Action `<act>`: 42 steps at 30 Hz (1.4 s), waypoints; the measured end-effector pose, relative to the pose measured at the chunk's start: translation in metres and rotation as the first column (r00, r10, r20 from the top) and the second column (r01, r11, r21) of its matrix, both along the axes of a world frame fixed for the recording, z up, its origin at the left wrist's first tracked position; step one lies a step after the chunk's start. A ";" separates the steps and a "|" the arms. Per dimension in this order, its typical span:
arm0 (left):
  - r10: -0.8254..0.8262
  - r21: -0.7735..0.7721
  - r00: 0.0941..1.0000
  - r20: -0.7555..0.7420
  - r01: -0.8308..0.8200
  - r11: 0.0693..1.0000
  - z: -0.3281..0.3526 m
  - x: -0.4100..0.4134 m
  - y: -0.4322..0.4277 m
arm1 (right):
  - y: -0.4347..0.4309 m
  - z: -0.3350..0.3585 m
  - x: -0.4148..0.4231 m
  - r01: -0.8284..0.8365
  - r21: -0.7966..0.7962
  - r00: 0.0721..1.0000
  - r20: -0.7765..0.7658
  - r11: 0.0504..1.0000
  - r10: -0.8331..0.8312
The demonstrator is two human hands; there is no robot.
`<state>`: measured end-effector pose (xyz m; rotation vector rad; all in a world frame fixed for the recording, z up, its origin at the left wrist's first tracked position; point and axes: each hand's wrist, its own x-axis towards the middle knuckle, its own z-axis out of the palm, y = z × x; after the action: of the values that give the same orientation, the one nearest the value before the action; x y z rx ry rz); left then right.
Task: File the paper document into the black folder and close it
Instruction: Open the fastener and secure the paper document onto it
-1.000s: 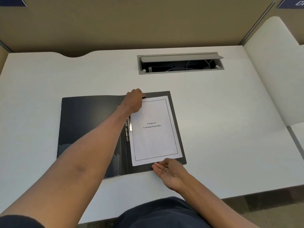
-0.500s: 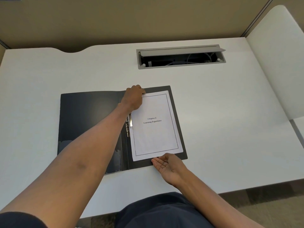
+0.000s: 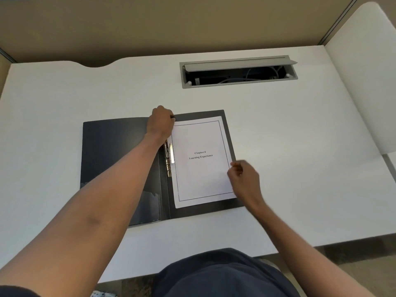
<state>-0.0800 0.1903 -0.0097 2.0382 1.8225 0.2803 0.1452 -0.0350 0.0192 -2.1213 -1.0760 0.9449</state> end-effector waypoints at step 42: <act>0.187 -0.088 0.940 0.284 -0.169 0.982 -0.010 -0.017 -0.015 | 0.036 -0.042 -0.001 -0.265 -0.141 0.894 0.335 0.954 0.298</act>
<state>-0.0974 0.1756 -0.0199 1.6879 1.8046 0.5379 0.1439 0.0012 -0.0230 -2.3090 -1.5835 0.7644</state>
